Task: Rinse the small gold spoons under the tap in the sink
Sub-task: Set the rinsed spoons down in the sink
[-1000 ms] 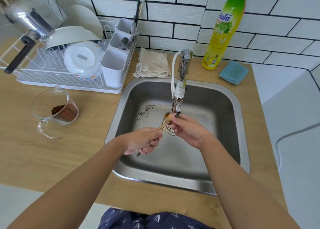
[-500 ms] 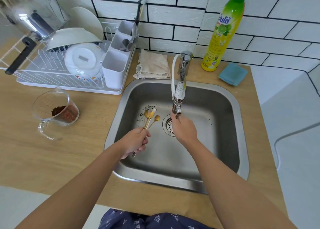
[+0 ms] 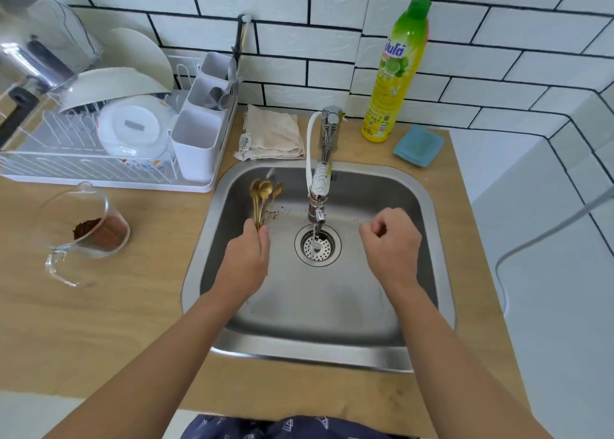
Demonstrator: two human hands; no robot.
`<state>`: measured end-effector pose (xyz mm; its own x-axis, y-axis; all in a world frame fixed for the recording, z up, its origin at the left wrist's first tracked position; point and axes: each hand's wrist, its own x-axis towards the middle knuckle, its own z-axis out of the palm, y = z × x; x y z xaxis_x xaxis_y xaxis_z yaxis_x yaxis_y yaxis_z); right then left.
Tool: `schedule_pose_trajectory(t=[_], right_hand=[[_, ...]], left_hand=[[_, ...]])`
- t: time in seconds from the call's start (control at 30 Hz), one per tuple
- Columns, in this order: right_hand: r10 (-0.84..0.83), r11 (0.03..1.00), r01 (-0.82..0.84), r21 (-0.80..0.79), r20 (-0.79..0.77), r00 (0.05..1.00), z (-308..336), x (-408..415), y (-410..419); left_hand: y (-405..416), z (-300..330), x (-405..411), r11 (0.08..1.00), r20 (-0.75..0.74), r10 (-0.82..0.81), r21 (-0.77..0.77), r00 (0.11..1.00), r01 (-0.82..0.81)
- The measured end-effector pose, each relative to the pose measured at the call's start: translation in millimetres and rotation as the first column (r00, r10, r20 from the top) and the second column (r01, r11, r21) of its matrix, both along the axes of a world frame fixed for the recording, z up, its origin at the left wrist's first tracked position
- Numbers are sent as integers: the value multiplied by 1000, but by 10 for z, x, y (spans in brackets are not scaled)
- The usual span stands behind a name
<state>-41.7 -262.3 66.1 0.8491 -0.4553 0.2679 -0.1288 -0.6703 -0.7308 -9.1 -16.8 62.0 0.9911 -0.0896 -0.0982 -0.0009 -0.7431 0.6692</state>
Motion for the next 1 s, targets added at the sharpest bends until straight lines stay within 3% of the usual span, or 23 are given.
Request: schedule_pose_trajectory(t=[0.03,0.07,0.1,0.13,0.17,0.23,0.33,0.37,0.43,0.47,0.5,0.53,0.57,0.6,0.63,0.73,0.8,0.87,0.9,0.93,1.0], right_hand=[[66,998,-69,-9,-169,983,-40,-27,6],[170,981,-194,-4,-459,872,-92,-59,18],[240,949,-314,22,-698,675,-163,-102,35],[257,925,-377,53,-817,517,-234,-148,42],[258,921,-386,58,-831,492,-269,-171,47],[234,959,-278,53,-697,677,-225,-139,55],[138,990,-139,26,-412,901,-100,-65,63],[111,994,-110,23,-297,948,-52,-60,73],[93,996,-94,1,-147,985,-15,-49,83],[110,994,-110,6,-168,980,-47,-41,72],[163,986,-168,12,-319,934,-70,-44,69],[227,964,-264,15,-556,800,-90,-53,75],[263,935,-350,49,-759,596,-147,-80,65],[260,922,-379,81,-854,450,-193,-111,61],[246,928,-364,77,-862,443,-210,-130,62],[182,978,-207,31,-616,767,-197,-113,81],[89,996,-92,10,-390,917,-157,-104,95],[62,998,-59,17,-249,966,-131,-102,94],[96,995,-98,11,-302,948,-138,-89,71],[165,983,-185,4,-471,867,-134,-87,69],[262,931,-361,56,-792,551,-177,-119,69]], left_hand=[[4,-28,33,992,-121,-19,118,993,33],[11,-49,57,975,-307,-35,200,951,100],[24,-36,48,951,-499,-62,234,864,204],[39,-24,35,926,-630,-99,226,770,304],[49,-26,32,900,-686,-124,225,716,372],[49,-38,16,900,-609,-145,247,780,359],[17,-61,-43,997,-276,-58,23,959,67],[-7,-40,-76,995,-215,-6,-95,977,-15],[-44,-22,-94,982,-235,71,-156,969,-109],[-50,-21,-75,984,-318,94,-116,943,-137],[-44,0,-71,991,-440,90,-48,893,-124],[-23,25,-53,994,-585,93,9,806,-108],[12,34,-36,995,-667,92,27,739,-99],[44,43,-28,994,-704,101,47,703,-96],[44,56,-4,993,-709,117,70,696,-96],[-27,9,-15,988,-413,140,1,900,-154],[-35,-12,-108,984,-165,151,-68,975,-164],[-19,-72,-120,993,-148,113,38,982,-109],[-1,-89,-93,989,-243,96,136,965,-65],[5,-73,-61,982,-399,126,178,908,-58],[47,-100,-15,974,-587,77,218,806,65]])
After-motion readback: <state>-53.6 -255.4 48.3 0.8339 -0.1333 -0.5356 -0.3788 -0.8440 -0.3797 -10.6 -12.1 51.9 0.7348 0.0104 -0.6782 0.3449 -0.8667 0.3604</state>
